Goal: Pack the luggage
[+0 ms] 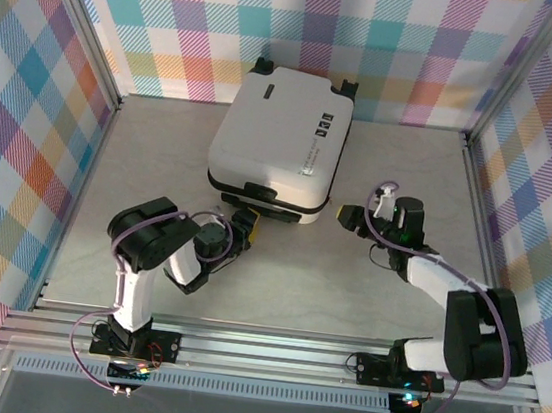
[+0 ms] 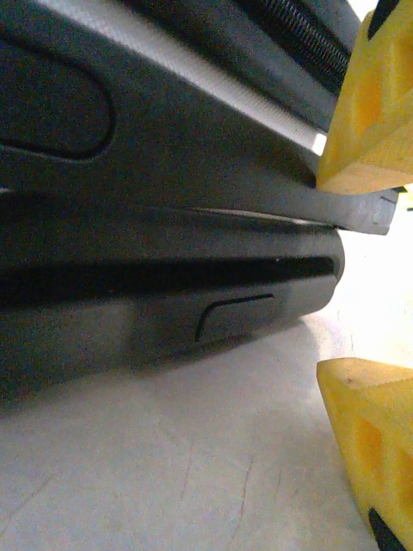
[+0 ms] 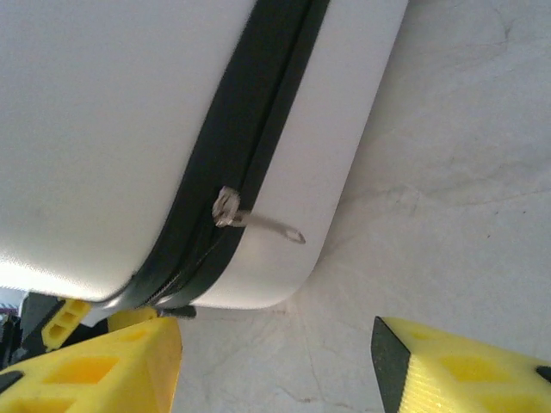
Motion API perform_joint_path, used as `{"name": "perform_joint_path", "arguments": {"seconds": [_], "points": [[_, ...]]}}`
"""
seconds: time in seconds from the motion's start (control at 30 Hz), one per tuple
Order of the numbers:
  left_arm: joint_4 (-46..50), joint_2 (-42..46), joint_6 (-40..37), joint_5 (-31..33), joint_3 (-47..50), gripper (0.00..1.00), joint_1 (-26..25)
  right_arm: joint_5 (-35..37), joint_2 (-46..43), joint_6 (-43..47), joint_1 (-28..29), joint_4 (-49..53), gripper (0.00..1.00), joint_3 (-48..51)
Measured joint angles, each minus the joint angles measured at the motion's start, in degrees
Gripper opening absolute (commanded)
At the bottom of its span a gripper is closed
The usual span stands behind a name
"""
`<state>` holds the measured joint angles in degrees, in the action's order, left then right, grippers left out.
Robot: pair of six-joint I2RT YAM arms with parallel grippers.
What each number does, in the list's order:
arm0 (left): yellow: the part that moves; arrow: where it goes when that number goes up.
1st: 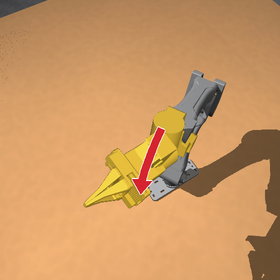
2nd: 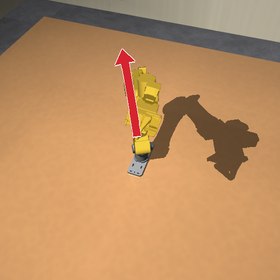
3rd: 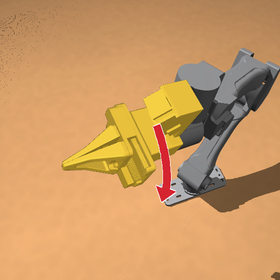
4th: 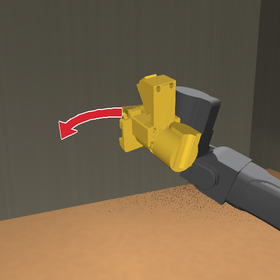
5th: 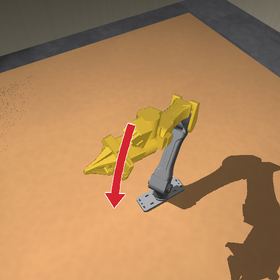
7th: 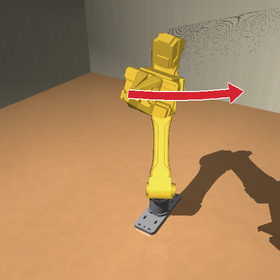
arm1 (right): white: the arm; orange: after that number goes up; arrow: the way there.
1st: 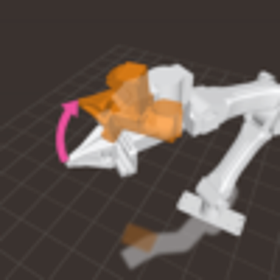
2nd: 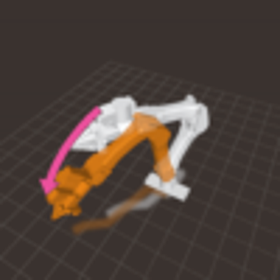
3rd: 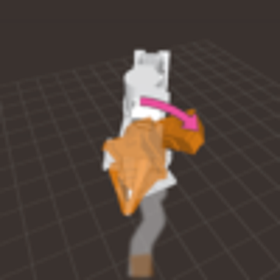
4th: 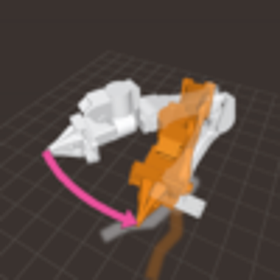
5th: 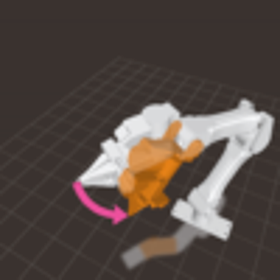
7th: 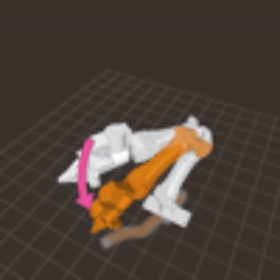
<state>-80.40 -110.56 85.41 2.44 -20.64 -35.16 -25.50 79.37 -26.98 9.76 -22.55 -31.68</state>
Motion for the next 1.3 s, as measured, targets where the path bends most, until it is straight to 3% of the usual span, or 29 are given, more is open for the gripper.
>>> {"name": "perform_joint_path", "arguments": {"seconds": [0.2, 0.43, 0.83, 1.3], "points": [[25.4, 14.4, -5.5, 2.0, -1.3, 0.54, -1.8, -5.1, 8.3, -1.3, -1.1, -4.0, 0.37, -2.3], [47.3, 28.2, -13.0, 5.2, -6.3, 0.55, -2.4, -9.1, 14.7, -1.3, -1.1, -9.9, 0.38, -3.6], [67.5, 38.5, -21.8, 7.8, -11.1, 0.56, -2.5, -11.9, 19.4, -1.1, -1.1, -13.8, 0.41, -6.0], [81.0, 49.0, -27.3, 12.0, -13.5, 0.6, -2.5, -12.7, 21.6, -0.6, 0.6, -13.8, 0.43, -7.1]]}}
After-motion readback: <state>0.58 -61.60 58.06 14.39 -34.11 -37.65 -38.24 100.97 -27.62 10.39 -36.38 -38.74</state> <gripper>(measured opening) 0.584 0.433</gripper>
